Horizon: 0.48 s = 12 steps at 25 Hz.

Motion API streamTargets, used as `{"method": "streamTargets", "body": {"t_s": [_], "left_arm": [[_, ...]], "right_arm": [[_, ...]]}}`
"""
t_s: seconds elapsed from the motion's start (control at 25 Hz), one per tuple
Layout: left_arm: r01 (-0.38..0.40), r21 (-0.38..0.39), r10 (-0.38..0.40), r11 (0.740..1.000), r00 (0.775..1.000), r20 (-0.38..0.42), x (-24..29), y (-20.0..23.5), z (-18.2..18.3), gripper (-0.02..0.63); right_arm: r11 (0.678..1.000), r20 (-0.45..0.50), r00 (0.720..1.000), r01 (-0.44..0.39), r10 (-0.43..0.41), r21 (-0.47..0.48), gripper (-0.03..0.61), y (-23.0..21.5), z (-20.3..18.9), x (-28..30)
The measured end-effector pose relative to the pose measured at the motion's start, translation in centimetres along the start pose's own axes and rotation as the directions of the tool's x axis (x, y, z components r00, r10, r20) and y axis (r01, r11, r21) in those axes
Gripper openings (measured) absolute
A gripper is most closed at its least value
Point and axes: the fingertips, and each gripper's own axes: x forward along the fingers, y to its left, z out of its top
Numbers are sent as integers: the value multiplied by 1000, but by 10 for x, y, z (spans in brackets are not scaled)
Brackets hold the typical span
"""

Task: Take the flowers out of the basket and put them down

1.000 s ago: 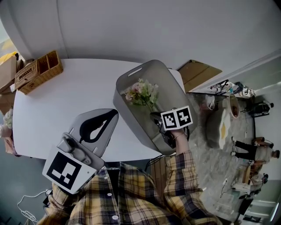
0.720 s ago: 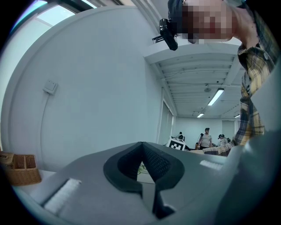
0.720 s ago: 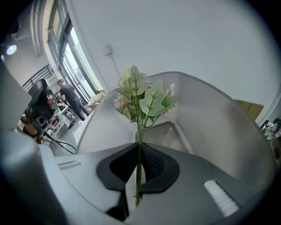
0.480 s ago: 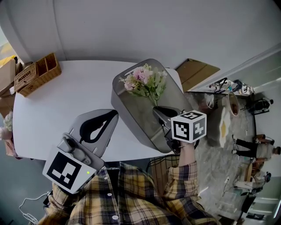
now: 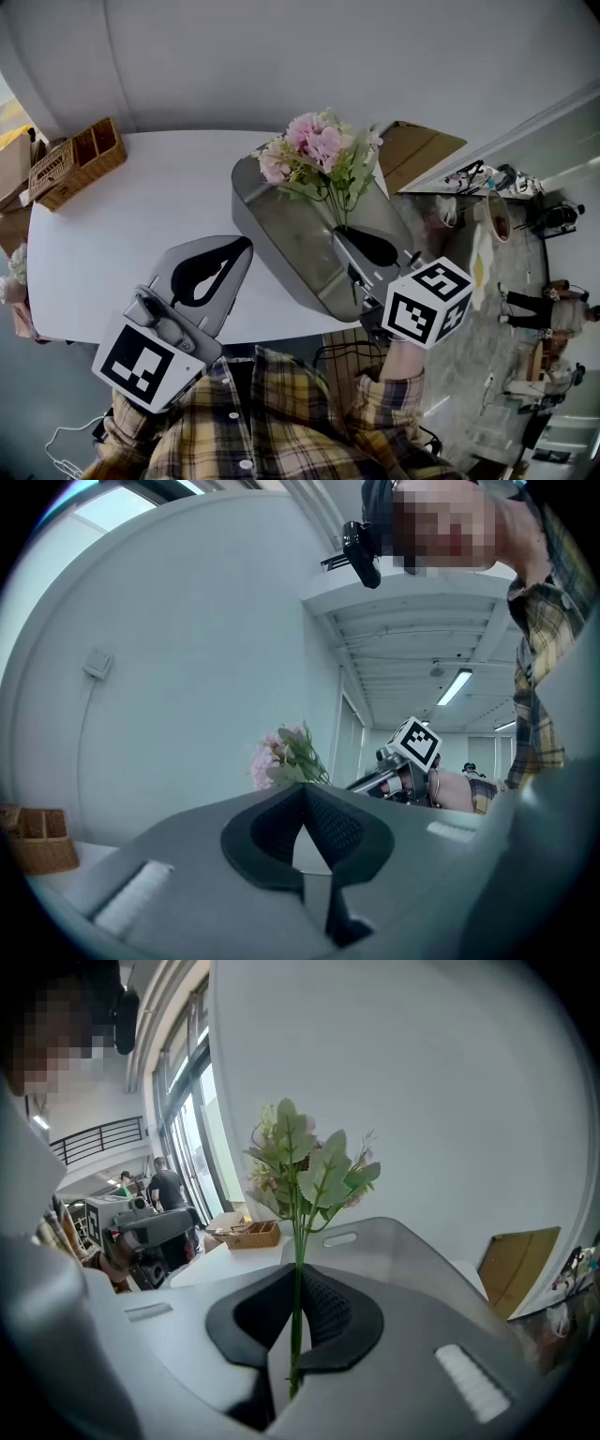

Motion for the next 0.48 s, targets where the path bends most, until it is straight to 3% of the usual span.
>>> {"method": "streamTargets", "body": {"t_s": [0.2, 0.48], "left_arm": [[2, -1, -2, 1000, 1000, 17, 1, -6, 2, 12], [-11, 3, 11, 1000, 1000, -27, -6, -15, -3, 12]], "right_arm": [[1000, 89, 996, -21, 22, -13, 19, 21, 16, -15], [996, 186, 979, -81, 84, -22, 18, 47, 32, -25]]}}
